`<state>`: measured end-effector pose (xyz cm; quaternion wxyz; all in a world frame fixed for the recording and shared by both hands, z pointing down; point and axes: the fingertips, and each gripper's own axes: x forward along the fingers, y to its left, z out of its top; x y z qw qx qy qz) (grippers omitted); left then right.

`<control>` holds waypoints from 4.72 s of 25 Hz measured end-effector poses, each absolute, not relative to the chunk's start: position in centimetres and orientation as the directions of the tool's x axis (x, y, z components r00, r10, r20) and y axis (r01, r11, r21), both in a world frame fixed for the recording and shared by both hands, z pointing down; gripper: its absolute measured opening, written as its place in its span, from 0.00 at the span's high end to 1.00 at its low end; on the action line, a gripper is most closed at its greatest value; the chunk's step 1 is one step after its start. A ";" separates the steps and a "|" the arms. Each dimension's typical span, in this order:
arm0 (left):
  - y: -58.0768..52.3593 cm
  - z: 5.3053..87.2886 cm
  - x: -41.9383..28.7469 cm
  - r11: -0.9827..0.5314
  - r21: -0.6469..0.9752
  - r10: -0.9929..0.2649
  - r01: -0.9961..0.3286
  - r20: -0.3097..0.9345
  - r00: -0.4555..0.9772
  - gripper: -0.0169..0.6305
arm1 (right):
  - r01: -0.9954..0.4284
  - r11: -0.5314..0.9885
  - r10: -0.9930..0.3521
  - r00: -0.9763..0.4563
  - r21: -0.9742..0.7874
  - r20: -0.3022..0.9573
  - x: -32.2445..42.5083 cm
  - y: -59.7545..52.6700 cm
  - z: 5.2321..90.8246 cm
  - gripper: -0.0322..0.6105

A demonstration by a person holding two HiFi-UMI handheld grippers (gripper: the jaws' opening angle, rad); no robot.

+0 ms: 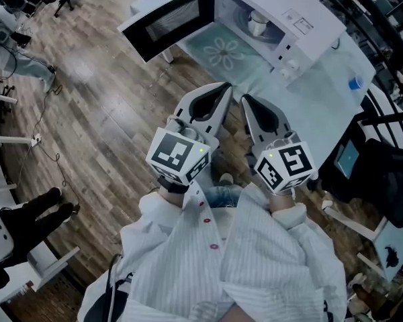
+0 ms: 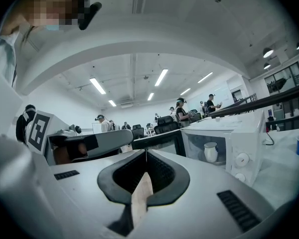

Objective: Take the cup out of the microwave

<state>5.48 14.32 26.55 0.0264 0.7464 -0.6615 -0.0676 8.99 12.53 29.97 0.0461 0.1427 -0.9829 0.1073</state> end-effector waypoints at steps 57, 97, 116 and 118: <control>-13.1 27.0 -6.5 -0.421 0.123 -0.907 -0.899 -0.043 0.419 0.96 | -0.580 0.781 -0.562 -0.814 -0.231 0.145 -2.6 -13.4 30.1 0.89; -14.7 35.6 -7.2 -0.525 0.176 -0.833 -0.833 0.097 0.545 0.96 | -0.704 0.651 -0.652 -0.710 -0.284 0.266 -4.1 -13.9 38.3 0.89; -15.1 40.2 -7.1 -0.550 0.186 -0.811 -0.814 0.112 0.574 0.96 | -0.777 0.583 -0.730 -0.629 -0.237 0.266 -2.9 -15.0 43.0 0.89; -15.0 40.4 -7.1 -0.554 0.188 -0.808 -0.811 0.112 0.578 0.96 | -0.787 0.573 -0.743 -0.617 -0.229 0.261 -2.7 -15.0 43.2 0.89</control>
